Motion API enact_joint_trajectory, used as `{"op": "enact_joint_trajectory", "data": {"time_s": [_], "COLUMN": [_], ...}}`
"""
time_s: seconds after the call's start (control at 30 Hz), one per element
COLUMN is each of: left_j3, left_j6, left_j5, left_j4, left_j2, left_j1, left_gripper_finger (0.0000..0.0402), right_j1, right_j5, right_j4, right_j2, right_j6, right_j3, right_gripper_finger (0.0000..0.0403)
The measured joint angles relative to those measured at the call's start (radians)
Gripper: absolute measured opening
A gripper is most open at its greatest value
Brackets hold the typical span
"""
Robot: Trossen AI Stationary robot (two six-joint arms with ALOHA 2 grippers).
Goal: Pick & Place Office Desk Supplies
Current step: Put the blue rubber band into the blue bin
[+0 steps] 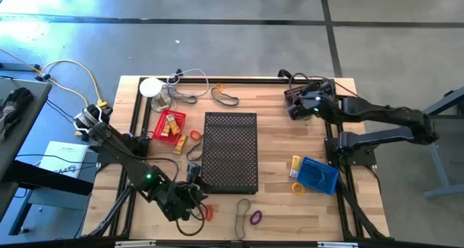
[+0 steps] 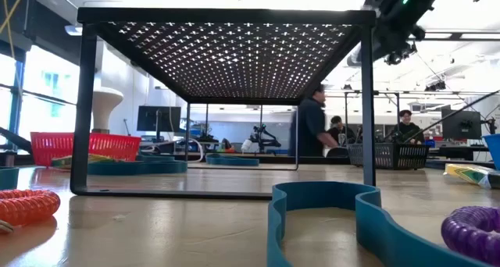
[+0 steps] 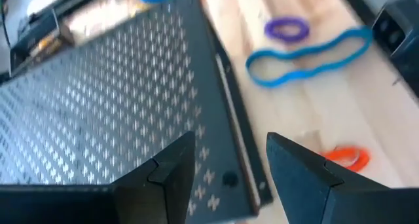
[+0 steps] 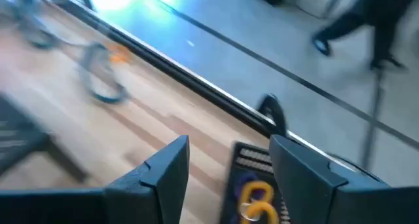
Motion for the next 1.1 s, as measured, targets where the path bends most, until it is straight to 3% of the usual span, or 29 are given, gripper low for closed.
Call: {"op": "enact_joint_trajectory", "data": {"time_s": [0.23, 0.43, 0.57, 0.83, 1.1], "left_j3": [0.0, 0.0, 0.0, -0.03, -0.184], "left_j6": [-0.058, -0.13, -0.152, -0.182, -0.182], "left_j5": [0.018, 0.278, 0.314, 0.423, 0.479], "left_j4": [-0.038, -0.135, -0.185, -0.238, -0.202], "left_j2": [-0.055, -0.073, -0.048, -0.026, -0.026], "left_j1": [-0.049, -0.078, -0.091, -0.036, 0.054], "left_gripper_finger": [0.0178, 0.0178, 0.0178, 0.0171, 0.0157], "right_j1": [0.281, 0.549, 0.665, 0.755, 0.743], "right_j5": [-0.001, -0.006, -0.094, -0.446, -0.4], "right_j4": [0.141, 0.407, 0.592, 0.83, 0.878], "right_j2": [-0.06, 0.0, 0.082, 0.242, 0.333], "right_j6": [-0.113, -0.268, -0.447, -0.634, -0.625], "right_j3": [0.0, 0.0, 0.0, -0.001, 0.0], "right_gripper_finger": [0.02, 0.0201, 0.02, 0.02, 0.0199]}}
